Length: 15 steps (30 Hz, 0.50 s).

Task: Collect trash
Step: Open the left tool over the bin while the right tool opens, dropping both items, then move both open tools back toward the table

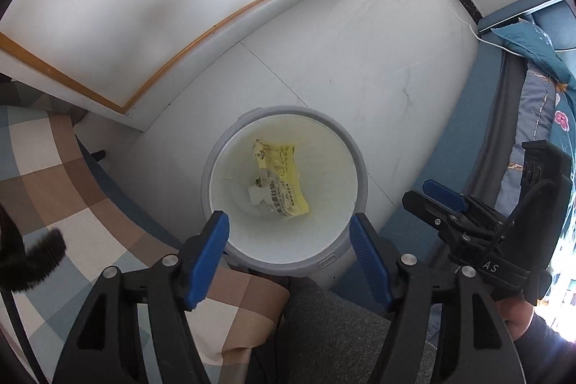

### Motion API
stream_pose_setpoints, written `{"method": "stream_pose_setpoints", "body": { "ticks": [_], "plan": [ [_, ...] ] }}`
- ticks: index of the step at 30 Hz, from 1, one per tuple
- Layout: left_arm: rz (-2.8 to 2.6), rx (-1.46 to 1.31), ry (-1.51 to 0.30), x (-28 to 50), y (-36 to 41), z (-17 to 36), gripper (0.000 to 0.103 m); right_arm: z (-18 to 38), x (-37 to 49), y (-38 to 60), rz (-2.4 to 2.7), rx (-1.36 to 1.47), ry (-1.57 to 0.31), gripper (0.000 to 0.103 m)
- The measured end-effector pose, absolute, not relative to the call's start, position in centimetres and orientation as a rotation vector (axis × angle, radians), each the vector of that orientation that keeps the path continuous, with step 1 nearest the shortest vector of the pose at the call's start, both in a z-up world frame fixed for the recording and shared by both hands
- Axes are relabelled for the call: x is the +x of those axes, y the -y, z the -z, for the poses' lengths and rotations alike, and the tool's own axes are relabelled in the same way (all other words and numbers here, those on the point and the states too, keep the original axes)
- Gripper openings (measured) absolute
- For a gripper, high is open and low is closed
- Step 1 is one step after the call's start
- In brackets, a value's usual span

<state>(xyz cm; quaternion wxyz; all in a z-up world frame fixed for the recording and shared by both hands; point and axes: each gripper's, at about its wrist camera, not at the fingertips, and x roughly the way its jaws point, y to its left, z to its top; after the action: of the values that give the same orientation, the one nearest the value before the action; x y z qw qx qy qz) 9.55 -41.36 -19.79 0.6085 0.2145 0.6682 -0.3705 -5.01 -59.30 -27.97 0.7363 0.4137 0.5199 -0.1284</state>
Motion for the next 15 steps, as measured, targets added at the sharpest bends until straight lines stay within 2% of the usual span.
{"method": "stream_pose_setpoints", "body": {
  "ticks": [11, 15],
  "plan": [
    [0.766, 0.381, -1.411, 10.3, 37.9, 16.3, 0.066, 25.2, -4.9, 58.0, 0.241, 0.884, -1.095, 0.077],
    [0.739, 0.308, -1.334, 10.2, 36.5, 13.6, 0.066, 23.2, -4.8, 57.4, 0.226, 0.86, -1.073, 0.08]
  ]
}}
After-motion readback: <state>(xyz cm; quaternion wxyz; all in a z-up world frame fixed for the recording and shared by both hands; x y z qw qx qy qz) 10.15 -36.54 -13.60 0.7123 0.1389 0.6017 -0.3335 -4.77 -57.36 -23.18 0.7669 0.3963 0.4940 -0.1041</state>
